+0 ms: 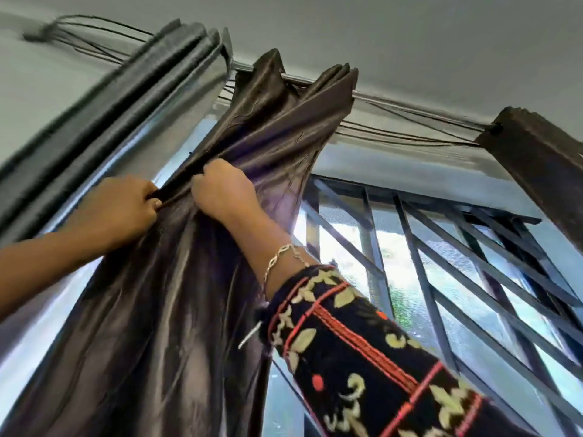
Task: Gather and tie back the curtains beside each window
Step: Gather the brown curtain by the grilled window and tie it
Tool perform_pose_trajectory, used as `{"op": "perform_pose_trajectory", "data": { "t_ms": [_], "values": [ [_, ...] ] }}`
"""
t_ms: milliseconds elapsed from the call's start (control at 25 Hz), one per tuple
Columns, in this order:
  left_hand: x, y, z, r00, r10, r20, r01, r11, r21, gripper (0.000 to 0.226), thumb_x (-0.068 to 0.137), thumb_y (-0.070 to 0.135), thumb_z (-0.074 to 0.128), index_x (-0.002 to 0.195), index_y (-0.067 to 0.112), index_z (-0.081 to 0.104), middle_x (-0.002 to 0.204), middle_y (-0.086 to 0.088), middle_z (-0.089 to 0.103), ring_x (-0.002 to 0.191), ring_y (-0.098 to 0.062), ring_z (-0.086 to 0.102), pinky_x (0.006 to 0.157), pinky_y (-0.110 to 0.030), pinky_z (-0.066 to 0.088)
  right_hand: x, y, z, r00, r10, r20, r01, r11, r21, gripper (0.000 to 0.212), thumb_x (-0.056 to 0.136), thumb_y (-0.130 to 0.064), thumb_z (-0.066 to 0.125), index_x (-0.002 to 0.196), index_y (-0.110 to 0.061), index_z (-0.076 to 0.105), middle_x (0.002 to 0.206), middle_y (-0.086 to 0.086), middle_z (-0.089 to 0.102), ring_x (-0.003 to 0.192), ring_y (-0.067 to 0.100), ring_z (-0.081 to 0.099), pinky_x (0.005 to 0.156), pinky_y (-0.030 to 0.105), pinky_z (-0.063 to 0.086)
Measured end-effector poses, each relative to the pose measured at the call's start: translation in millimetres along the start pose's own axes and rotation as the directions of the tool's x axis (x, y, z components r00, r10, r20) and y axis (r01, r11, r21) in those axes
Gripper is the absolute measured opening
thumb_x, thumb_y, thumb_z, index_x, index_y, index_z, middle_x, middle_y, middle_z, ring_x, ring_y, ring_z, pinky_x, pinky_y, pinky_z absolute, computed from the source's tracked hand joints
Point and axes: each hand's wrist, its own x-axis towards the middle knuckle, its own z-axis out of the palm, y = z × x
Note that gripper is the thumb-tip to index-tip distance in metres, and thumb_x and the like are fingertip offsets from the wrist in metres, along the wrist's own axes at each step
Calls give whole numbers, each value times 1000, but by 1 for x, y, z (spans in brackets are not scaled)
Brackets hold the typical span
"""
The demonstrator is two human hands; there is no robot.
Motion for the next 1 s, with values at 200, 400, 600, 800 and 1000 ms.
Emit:
{"op": "perform_pose_trajectory", "data": {
  "t_ms": [200,400,600,800,1000],
  "values": [
    [8,-13,-30,1000,4,-13,-4,999,-35,21,85,-2,59,101,-15,64,103,-42,58,99,-51,56,85,-52,44,15,-49,6,977,-214,21,214,977,-11,29,95,-15,41,108,1,61,116,17,61,109,32,55,80,30,41],
    [-10,10,-30,1000,18,-1,-18,1000,-4,24,89,10,54,106,-1,67,106,-31,63,101,-42,58,82,-41,43,-24,12,3,983,-174,49,179,977,-116,31,96,-17,40,97,6,60,113,24,59,107,37,53,81,35,36],
    [-21,38,-20,1000,17,-12,-18,995,-99,21,89,8,52,96,-7,64,97,-36,61,94,-44,57,74,-39,40,-84,81,-21,987,70,-144,-94,981,-172,41,93,-27,44,58,-13,29,90,23,63,90,39,56,62,36,24],
    [-48,63,-23,994,-100,-54,89,980,-180,22,83,6,60,102,-5,64,102,-30,64,98,-40,59,80,-38,43,-123,116,-59,932,235,-275,-302,924,-233,22,82,-32,54,78,-12,45,79,11,58,83,34,56,59,30,26],
    [-109,101,-26,984,-166,-67,153,974,-170,40,83,12,61,121,7,51,115,-19,60,105,-37,56,89,-40,42,-160,133,-67,916,363,-168,-395,890,-229,50,80,-27,59,120,-8,36,97,18,58,92,38,57,65,33,30]
  ]
}}
